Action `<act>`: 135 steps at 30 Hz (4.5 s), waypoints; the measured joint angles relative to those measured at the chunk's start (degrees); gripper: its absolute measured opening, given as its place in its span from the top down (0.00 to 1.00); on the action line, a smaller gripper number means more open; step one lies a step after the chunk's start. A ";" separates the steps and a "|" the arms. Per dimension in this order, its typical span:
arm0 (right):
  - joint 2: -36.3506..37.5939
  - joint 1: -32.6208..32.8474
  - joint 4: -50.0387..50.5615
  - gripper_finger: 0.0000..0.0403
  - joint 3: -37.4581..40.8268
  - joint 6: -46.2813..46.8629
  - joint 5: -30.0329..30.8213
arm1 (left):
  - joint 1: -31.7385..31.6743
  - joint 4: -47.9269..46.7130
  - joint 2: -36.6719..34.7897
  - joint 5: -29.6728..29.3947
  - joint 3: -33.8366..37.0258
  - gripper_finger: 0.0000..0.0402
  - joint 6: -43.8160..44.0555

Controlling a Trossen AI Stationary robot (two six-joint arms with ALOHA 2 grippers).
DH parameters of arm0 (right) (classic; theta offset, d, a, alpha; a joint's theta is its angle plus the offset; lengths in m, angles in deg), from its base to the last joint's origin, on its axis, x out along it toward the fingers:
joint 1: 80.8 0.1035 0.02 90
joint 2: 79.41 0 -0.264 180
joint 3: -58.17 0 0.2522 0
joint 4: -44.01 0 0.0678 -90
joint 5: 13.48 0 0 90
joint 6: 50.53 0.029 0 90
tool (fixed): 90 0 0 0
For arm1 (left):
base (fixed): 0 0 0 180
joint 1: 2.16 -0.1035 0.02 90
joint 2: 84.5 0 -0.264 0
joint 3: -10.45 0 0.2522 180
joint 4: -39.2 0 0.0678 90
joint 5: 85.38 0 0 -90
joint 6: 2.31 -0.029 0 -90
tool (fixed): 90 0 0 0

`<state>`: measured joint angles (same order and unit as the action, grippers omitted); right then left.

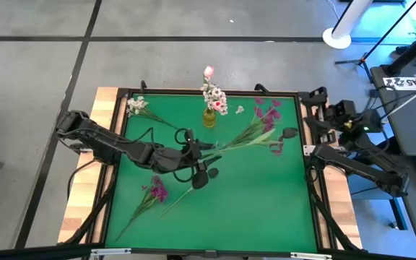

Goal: Sort flowers into vase by color
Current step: Adjust the transparent vase to an upright position

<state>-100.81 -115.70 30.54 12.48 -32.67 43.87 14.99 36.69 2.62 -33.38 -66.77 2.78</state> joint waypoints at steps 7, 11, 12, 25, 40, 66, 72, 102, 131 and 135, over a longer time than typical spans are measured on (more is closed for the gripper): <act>-0.02 0.00 0.24 0.33 -4.54 0.26 -3.59 | -0.20 1.46 0.26 -0.08 0.00 0.57 -0.92; -0.02 0.00 0.76 0.33 -5.57 0.31 -4.50 | -0.18 3.13 0.23 -0.19 0.01 0.57 -3.79; -0.02 0.00 1.58 0.33 -5.70 0.30 -4.50 | -0.18 3.33 -0.03 -0.17 0.00 0.57 -4.24; -0.03 0.00 12.85 0.33 -5.70 -8.05 -6.00 | -0.18 4.41 -7.07 0.05 0.00 0.57 -8.51; -7.17 0.04 12.24 0.33 0.63 -8.29 -10.62 | -0.72 9.08 -8.55 2.22 0.00 0.57 -11.73; -49.88 21.91 -30.61 0.33 -5.94 -12.06 -0.48 | -6.81 8.74 -8.52 14.28 0.00 0.57 -3.72; -56.94 24.21 -30.80 0.33 -14.33 -12.16 -3.00 | -6.81 8.22 -8.52 14.85 0.00 0.57 -2.85; -62.95 25.64 -28.51 0.33 -20.43 -10.46 -1.90 | -8.27 8.06 -4.13 16.79 -0.02 0.57 -0.12; -62.88 25.99 -28.02 0.54 -20.43 -10.42 -2.43 | -8.58 8.31 -4.13 19.22 0.02 0.57 -0.12; -62.86 25.99 -27.49 0.54 -20.43 -10.54 -2.92 | -8.58 7.71 -4.15 19.11 0.02 0.56 -0.02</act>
<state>-163.68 -89.71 3.05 -7.95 -43.21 40.95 6.42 44.39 -1.54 -14.27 -66.75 2.76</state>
